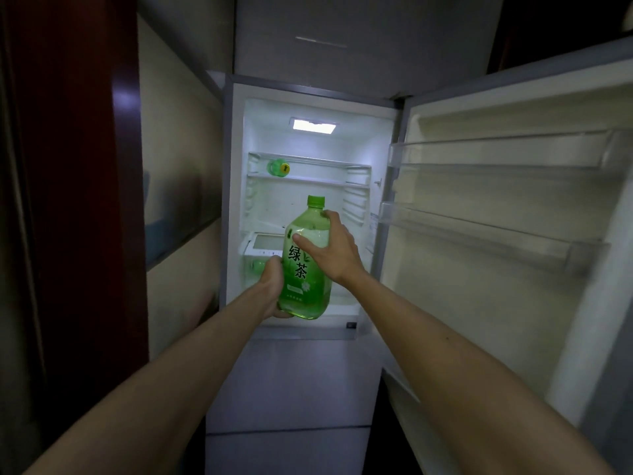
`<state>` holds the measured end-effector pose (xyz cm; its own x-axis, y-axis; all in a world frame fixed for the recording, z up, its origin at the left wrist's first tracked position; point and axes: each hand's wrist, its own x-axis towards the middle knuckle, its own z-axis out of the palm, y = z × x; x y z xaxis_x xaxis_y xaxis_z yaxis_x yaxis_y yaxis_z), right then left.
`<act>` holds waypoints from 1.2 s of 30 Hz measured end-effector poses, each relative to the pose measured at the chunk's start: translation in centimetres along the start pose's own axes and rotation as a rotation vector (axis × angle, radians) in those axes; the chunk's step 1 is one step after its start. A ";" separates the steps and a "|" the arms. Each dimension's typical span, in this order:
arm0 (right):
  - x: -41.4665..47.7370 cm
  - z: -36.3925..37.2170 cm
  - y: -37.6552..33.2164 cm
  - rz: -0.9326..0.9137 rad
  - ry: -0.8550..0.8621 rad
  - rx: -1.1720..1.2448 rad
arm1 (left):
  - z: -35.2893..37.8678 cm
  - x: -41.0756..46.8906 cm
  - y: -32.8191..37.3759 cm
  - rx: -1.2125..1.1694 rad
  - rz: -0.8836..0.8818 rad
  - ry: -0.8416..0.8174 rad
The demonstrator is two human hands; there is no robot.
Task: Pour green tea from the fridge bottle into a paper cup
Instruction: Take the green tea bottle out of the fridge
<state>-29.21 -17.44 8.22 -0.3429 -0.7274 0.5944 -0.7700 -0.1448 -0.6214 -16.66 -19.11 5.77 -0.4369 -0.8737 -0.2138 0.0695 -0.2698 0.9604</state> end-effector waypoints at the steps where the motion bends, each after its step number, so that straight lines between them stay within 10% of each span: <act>1: -0.7 -0.6 -0.2 0.000 -0.005 0.008 | 0.2 -0.9 -0.2 0.004 -0.004 -0.006; 36: -23.4 -10.2 -10.0 0.024 -0.035 0.023 | -1.8 -23.9 -8.6 0.099 -0.087 -0.083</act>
<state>-18.97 7.89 5.76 -0.3414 -0.7539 0.5613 -0.7490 -0.1425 -0.6470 -5.24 3.35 2.32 -0.5100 -0.8115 -0.2854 -0.0585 -0.2983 0.9527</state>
